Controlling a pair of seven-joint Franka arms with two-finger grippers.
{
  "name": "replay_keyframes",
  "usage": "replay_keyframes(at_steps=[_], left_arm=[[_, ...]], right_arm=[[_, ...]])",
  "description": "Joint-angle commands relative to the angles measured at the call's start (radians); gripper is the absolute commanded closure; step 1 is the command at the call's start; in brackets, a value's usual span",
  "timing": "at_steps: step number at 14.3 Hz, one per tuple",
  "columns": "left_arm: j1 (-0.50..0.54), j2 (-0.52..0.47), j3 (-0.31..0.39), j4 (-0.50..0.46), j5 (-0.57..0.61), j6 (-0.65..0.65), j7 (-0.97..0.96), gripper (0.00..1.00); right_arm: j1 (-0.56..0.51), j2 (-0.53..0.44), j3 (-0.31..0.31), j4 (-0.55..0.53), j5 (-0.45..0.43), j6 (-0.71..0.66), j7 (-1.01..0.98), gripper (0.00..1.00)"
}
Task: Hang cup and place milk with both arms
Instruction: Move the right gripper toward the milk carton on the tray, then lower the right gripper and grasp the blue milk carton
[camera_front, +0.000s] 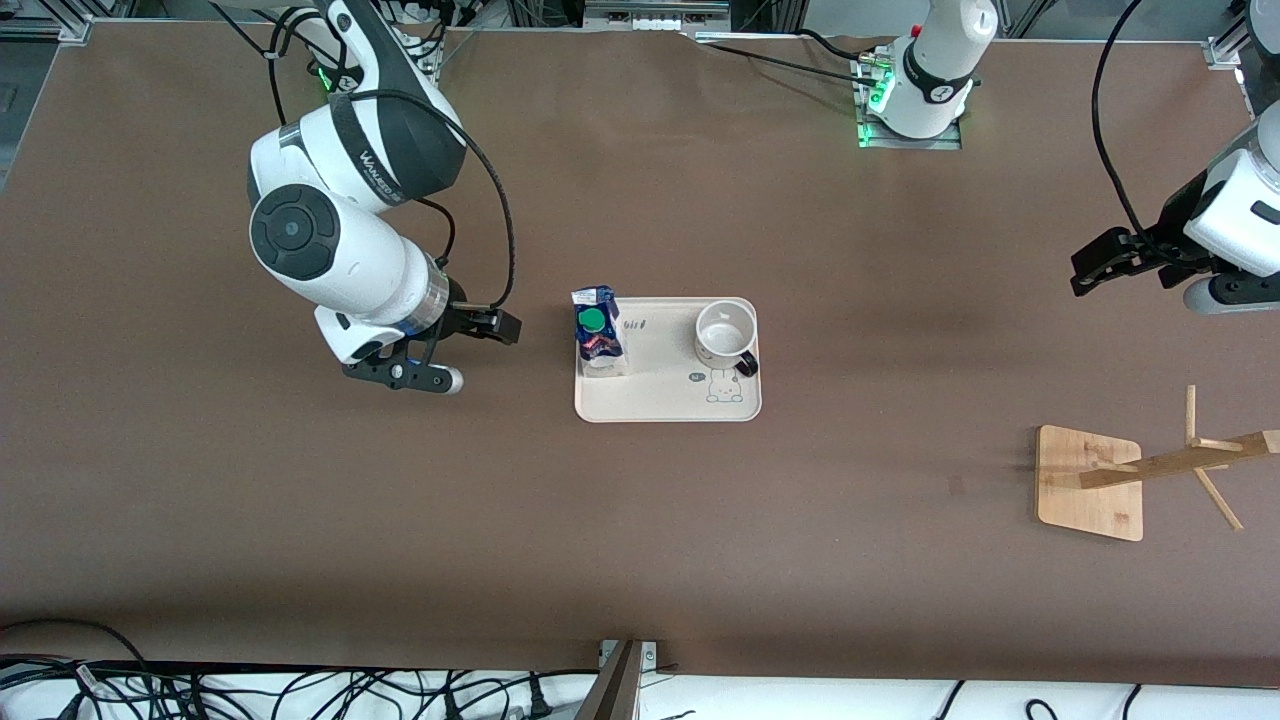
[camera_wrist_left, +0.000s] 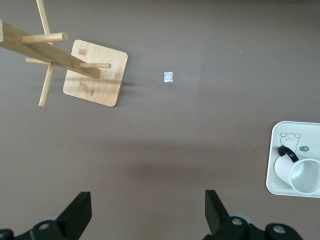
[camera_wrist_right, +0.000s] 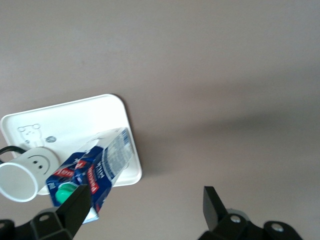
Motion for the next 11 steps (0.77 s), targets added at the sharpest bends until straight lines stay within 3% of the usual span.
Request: replay_keyframes(at_steps=[1, 11], left_arm=[[0.022, -0.017, -0.014, -0.013, -0.017, 0.002, -0.005, 0.0], [0.025, -0.017, -0.014, -0.013, -0.017, 0.002, -0.005, 0.0]], right_arm=[[0.047, 0.004, -0.008, 0.0, 0.032, 0.03, 0.023, 0.0], [0.216, 0.102, -0.011, 0.003, 0.013, 0.166, 0.0, 0.0]])
